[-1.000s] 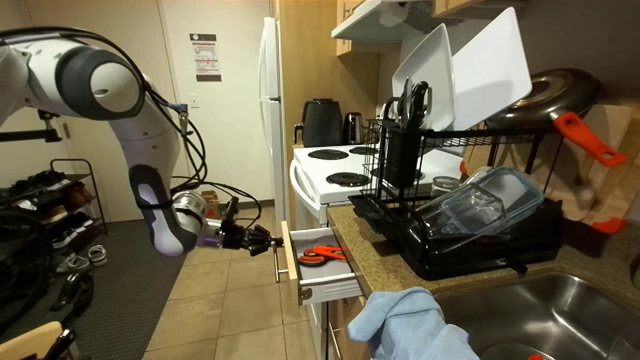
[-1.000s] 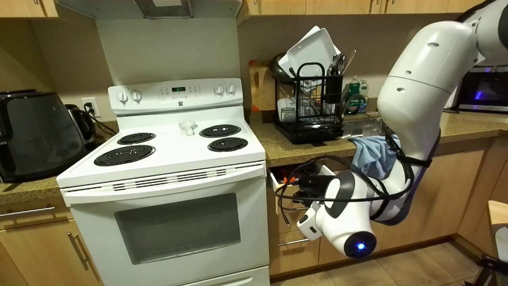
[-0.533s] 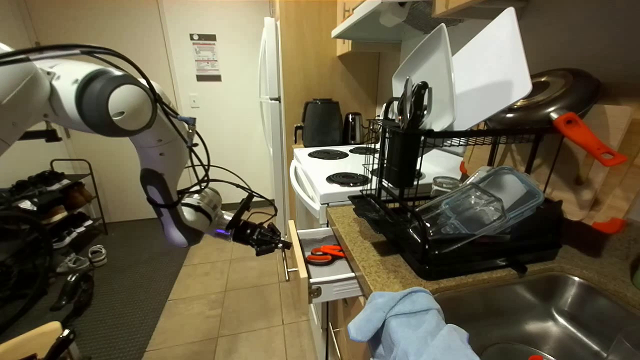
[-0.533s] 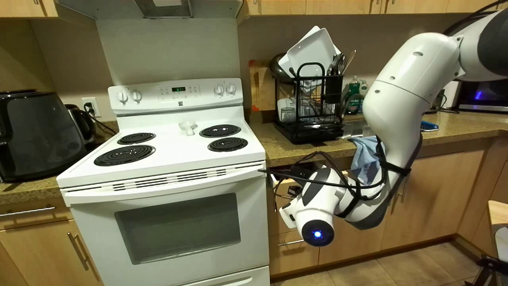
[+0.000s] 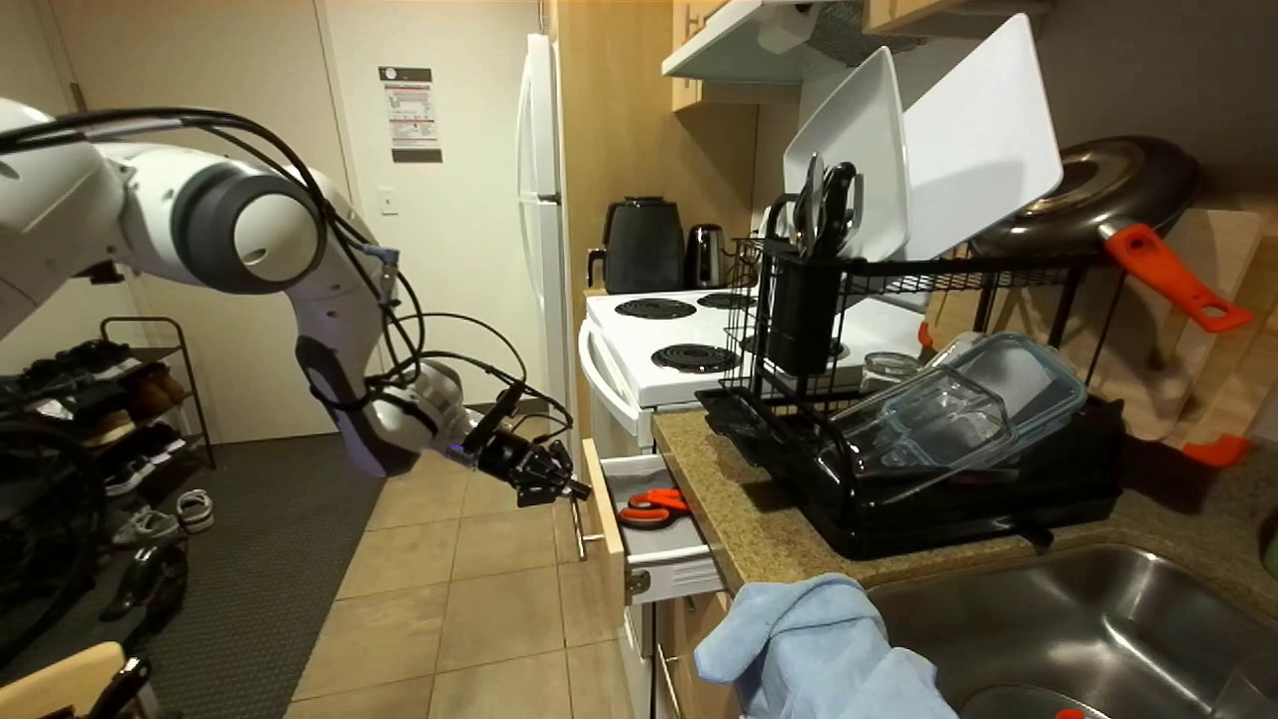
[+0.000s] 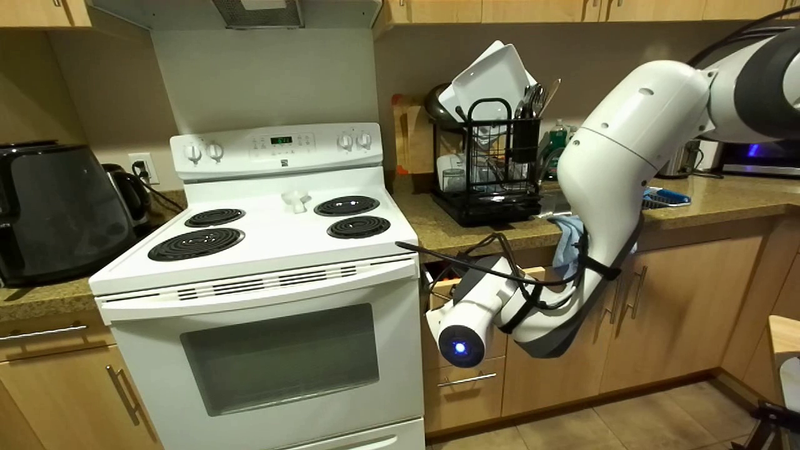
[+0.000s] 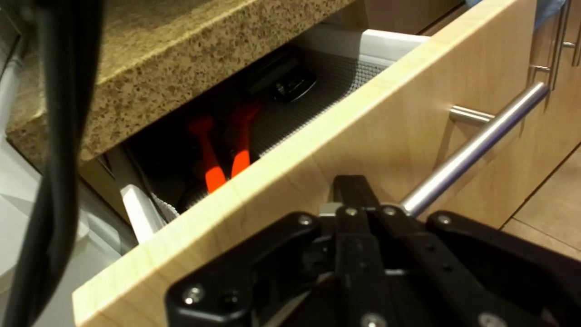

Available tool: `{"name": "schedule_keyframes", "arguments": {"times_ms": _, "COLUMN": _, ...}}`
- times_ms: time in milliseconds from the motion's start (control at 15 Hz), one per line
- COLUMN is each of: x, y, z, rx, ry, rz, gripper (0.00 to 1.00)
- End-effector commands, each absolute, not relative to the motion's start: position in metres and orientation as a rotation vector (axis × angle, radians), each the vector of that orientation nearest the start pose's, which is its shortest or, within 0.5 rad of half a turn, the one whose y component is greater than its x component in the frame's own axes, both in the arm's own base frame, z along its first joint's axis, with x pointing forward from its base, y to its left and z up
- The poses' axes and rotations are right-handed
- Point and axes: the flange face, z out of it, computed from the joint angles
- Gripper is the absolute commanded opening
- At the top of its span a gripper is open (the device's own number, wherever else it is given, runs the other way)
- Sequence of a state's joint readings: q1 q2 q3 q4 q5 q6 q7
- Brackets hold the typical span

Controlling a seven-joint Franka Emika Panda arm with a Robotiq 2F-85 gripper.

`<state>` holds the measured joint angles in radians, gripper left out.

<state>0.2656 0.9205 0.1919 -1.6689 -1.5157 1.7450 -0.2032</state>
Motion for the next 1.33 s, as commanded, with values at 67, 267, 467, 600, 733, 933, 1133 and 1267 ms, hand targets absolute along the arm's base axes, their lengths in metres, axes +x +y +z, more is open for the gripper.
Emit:
{"name": "schedule_keyframes", "arguments": {"times_ms": 67, "x": 0.606, "y": 0.178, "z": 0.073, "rx": 1.310, "ry": 1.397, "rz": -0.532, "gripper": 0.00}}
{"name": "schedule_keyframes", "arguments": {"times_ms": 267, "x": 0.607, "y": 0.176, "z": 0.072, "rx": 1.267, "ry": 1.407, "rz": -0.531, "gripper": 0.00}}
{"name": "schedule_keyframes", "arguments": {"times_ms": 467, "x": 0.606, "y": 0.170, "z": 0.069, "rx": 1.191, "ry": 1.419, "rz": -0.533, "gripper": 0.00}}
{"name": "schedule_keyframes", "arguments": {"times_ms": 600, "x": 0.607, "y": 0.164, "z": 0.066, "rx": 1.137, "ry": 1.421, "rz": -0.533, "gripper": 0.00}}
{"name": "schedule_keyframes", "arguments": {"times_ms": 733, "x": 0.607, "y": 0.157, "z": 0.063, "rx": 1.081, "ry": 1.425, "rz": -0.540, "gripper": 0.00}}
{"name": "schedule_keyframes", "arguments": {"times_ms": 933, "x": 0.610, "y": 0.144, "z": 0.058, "rx": 1.006, "ry": 1.425, "rz": -0.562, "gripper": 0.00}}
{"name": "schedule_keyframes", "arguments": {"times_ms": 1133, "x": 0.613, "y": 0.129, "z": 0.052, "rx": 0.947, "ry": 1.413, "rz": -0.580, "gripper": 0.00}}
{"name": "schedule_keyframes", "arguments": {"times_ms": 1267, "x": 0.616, "y": 0.118, "z": 0.048, "rx": 0.914, "ry": 1.395, "rz": -0.593, "gripper": 0.00}}
